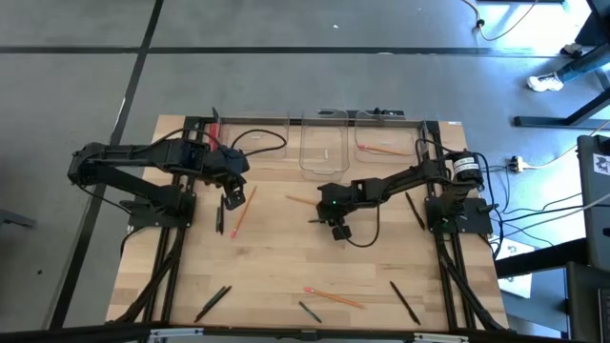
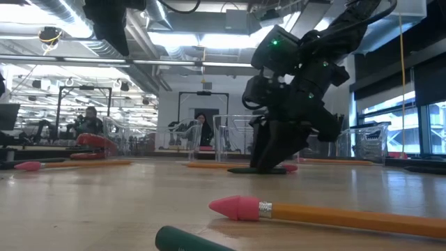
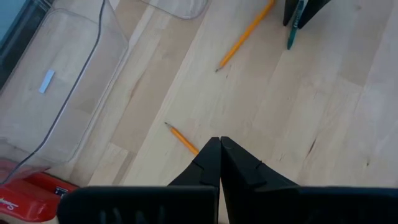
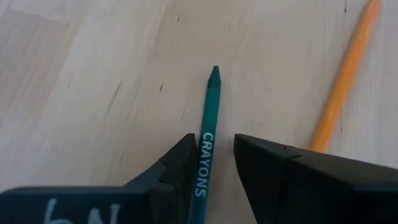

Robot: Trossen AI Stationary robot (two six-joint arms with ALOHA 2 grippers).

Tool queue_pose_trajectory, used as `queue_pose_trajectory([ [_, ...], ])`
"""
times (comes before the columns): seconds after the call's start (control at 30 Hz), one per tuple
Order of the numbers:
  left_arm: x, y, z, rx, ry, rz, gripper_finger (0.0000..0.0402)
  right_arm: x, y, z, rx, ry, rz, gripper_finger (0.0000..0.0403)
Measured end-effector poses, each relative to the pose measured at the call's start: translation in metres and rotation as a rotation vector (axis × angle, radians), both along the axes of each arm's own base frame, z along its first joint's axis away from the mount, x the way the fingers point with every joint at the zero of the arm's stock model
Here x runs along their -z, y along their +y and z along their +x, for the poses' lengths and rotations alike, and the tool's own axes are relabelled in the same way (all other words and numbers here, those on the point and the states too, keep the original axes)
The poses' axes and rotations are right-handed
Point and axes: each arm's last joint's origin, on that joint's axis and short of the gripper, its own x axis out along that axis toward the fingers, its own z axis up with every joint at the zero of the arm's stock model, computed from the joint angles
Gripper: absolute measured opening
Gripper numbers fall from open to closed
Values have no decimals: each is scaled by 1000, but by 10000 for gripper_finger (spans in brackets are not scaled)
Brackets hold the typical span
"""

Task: Sort crayons/erasers/pens/pencils in bins
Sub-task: Put the green crayon into the middle transparent bin

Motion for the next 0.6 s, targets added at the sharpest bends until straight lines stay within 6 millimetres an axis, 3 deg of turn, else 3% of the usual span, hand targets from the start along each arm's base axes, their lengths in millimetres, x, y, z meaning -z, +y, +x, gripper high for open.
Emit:
queue_pose_trajectory([
  [0.27, 0, 0, 0, 8, 2, 3, 0, 3, 2, -1, -5, 26, -1, 111],
  [0.6, 0, 0, 0, 8, 0, 3, 0, 4, 7, -3, -17, 43, -2, 20],
])
